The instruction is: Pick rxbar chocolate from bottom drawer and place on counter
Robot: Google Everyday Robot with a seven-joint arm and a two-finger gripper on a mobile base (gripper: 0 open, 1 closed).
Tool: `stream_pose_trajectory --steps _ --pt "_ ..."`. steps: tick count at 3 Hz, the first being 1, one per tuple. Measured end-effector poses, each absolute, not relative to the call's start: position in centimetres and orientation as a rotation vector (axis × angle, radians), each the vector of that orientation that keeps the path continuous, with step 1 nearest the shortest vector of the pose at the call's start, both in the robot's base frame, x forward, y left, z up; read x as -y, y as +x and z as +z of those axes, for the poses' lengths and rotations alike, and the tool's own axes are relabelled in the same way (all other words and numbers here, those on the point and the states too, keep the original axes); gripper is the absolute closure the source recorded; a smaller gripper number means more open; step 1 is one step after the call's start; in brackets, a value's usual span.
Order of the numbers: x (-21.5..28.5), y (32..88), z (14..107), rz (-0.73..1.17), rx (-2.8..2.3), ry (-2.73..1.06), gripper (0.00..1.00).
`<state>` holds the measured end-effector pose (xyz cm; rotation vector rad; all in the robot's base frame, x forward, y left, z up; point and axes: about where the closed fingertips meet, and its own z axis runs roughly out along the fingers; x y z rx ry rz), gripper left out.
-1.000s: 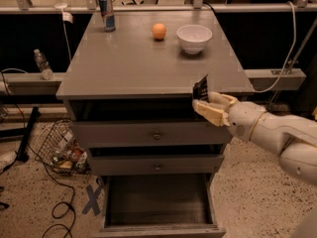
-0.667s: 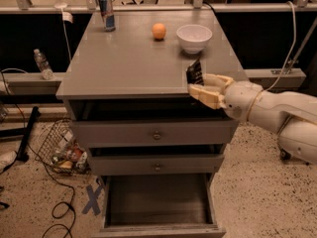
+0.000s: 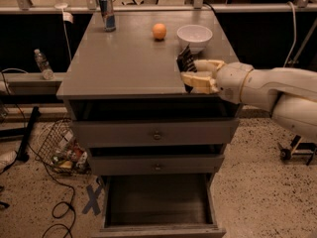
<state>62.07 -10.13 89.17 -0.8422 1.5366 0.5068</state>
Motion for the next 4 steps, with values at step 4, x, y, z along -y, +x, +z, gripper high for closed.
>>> stream_pose_trajectory --steps 4 --pt "7.2 69.1 87.1 0.546 -1.644 -0.980 1.00"
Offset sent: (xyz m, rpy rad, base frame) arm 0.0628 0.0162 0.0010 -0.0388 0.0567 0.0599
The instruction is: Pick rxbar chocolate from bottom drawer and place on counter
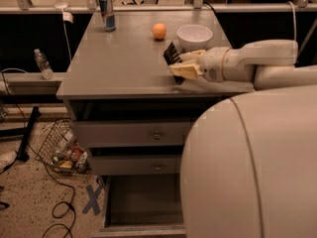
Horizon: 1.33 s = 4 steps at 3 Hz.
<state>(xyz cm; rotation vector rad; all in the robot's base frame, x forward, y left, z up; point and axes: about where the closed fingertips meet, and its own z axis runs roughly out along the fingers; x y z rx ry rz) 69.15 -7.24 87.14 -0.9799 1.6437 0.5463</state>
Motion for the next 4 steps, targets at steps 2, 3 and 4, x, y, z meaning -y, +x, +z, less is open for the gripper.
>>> stream_pose_trajectory --steps 2,3,4 --pt "6.80 69.37 87.01 0.538 -1.636 -1.004 0.56" --pt "6.58 69.34 87.19 0.531 -1.623 -1.016 0.24" --pt "6.38 69.32 87.36 0.526 -1.612 -1.027 0.00"
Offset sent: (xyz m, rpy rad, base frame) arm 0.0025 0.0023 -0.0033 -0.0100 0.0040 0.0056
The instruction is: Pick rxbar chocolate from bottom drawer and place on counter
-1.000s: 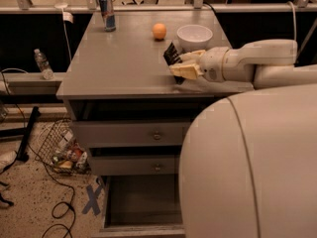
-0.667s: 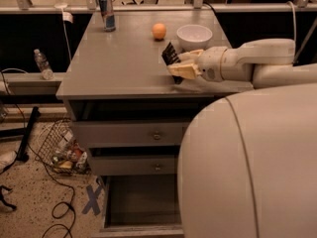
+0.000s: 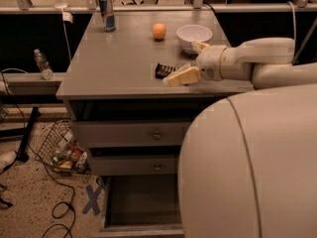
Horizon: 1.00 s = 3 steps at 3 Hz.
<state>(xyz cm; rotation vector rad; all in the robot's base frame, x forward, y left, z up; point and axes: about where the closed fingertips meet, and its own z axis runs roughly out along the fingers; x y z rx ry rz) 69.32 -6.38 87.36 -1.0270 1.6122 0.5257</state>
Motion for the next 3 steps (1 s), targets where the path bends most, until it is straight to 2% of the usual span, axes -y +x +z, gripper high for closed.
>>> stream_pose_trajectory --steps 2,3 --pt "8.4 69.6 88.2 0.489 -1.607 -0.996 0.00" --pt "12.4 70.7 89.0 0.449 -1.629 -0.939 0.00"
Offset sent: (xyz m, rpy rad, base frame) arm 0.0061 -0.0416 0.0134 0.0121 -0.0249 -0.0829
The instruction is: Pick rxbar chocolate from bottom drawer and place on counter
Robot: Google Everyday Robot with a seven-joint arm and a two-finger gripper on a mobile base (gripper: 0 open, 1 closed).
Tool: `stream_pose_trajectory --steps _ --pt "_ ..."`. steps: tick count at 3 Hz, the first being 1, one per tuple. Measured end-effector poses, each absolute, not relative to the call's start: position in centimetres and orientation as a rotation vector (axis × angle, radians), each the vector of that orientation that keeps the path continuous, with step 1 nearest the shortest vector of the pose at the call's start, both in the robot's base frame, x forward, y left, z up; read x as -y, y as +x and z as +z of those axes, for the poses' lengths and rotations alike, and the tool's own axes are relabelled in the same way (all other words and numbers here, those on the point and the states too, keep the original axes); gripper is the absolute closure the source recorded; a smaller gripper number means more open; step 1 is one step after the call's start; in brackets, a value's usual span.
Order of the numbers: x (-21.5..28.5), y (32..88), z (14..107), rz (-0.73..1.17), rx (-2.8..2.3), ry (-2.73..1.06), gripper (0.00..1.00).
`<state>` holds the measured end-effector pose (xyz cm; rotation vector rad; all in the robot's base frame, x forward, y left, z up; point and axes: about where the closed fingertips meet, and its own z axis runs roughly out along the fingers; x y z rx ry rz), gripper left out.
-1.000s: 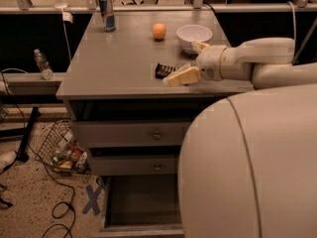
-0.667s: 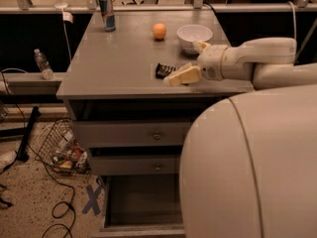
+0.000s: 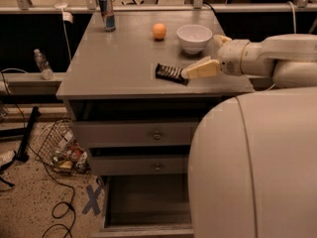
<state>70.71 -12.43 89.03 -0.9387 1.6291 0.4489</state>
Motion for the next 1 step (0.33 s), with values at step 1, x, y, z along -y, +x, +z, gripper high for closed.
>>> stream_pose_trajectory --steps 1 --pt "12.43 70.71 89.03 0.449 -1.629 -0.939 0.00"
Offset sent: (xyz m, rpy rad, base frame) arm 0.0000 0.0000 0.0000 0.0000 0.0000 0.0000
